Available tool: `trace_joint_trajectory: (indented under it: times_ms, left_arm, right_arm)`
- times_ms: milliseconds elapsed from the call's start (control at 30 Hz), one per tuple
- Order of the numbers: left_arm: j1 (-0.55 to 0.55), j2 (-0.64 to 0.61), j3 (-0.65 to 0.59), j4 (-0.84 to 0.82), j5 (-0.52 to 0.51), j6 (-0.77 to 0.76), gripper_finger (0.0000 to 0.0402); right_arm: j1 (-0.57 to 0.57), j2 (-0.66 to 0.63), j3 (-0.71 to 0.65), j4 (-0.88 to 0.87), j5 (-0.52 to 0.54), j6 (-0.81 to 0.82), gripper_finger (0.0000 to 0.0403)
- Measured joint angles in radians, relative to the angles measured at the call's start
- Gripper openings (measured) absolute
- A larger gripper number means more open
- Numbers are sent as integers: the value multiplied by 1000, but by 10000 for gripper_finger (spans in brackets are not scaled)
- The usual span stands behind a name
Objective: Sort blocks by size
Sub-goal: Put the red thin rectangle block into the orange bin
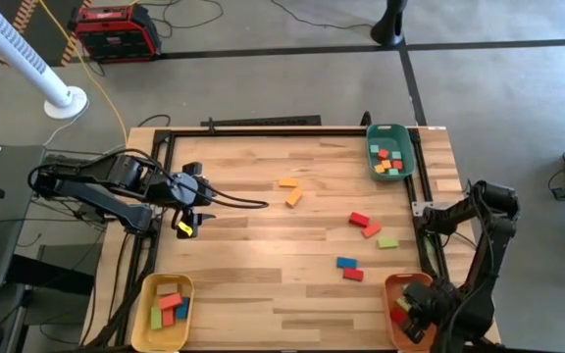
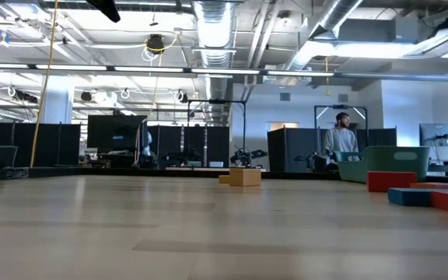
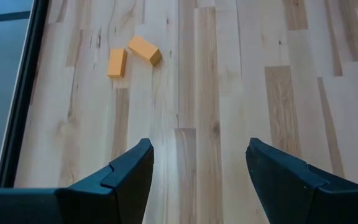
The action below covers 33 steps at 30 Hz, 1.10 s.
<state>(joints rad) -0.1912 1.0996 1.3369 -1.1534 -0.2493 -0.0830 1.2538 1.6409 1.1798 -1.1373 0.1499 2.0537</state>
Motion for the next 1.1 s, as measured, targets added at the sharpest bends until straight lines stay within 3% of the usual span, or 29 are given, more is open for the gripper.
trace_joint_trajectory:
  times_ms: [167,333,833,1100]
  left_arm:
    - [0,0,0,0,0,0,245]
    - [0,0,0,0,0,0,245]
    - [0,0,0,0,0,0,245]
    - [0,0,0,0,0,0,245]
  right_arm:
    - [-25,0,101,-177,12,-34,177]
    - [-90,-1,161,-249,115,-154,177]
    - [-446,-1,132,-65,203,-775,180]
    - [-572,0,-17,130,64,-881,251]
